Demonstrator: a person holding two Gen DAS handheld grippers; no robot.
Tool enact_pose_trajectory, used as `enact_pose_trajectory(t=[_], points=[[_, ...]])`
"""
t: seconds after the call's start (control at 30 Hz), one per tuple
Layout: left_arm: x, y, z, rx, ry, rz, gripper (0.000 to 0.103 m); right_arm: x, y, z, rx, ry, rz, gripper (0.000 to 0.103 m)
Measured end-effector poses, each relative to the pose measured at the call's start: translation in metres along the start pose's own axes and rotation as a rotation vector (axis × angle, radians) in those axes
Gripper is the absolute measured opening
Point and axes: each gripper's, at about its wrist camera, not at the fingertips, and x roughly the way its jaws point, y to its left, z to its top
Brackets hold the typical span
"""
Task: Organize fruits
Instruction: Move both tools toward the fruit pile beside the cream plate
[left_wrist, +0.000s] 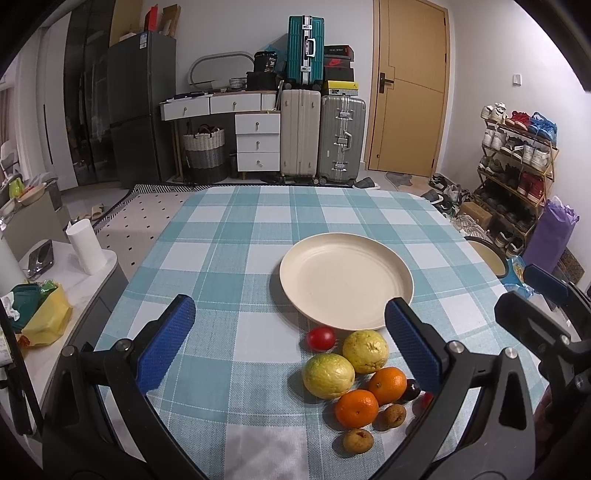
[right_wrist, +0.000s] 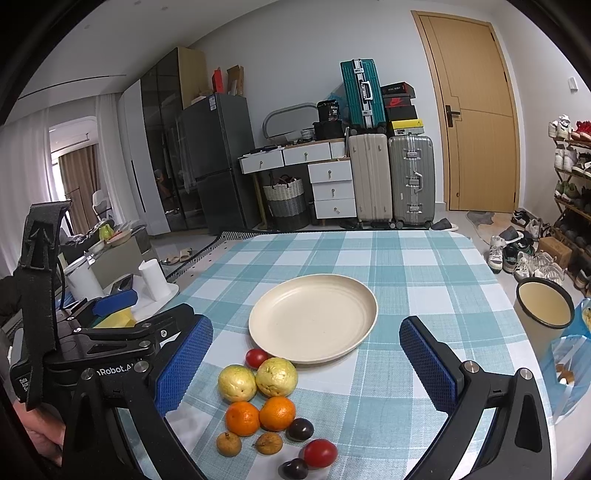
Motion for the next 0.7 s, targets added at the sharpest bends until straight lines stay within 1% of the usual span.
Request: enact_pose_trajectory(t=[0.23,0.4,0.57,0.7], points=[[0.003,0.001,-0.002,-0.005,0.01,-0.012,0.103,0.002,-0.002,0.0,-0.001,-0.007,0.001,0.103],[0.01,0.004,-0.004,-0.018,0.032,-0.033,0.103,0.002,-0.002,-0.001,0.003,-0.005,0.003,0.103],[0.023,0.006,-0.009,-0.022,0.075,-0.063,0.103,0.004,-0.003,0.0,0.016,-0.011,0.009,0.103],[0.036,0.007,-0.019,-0.021,0.125,-0.08,0.103,0.01,-0.01,-0.006,0.006,0.013,-0.006,0.103]])
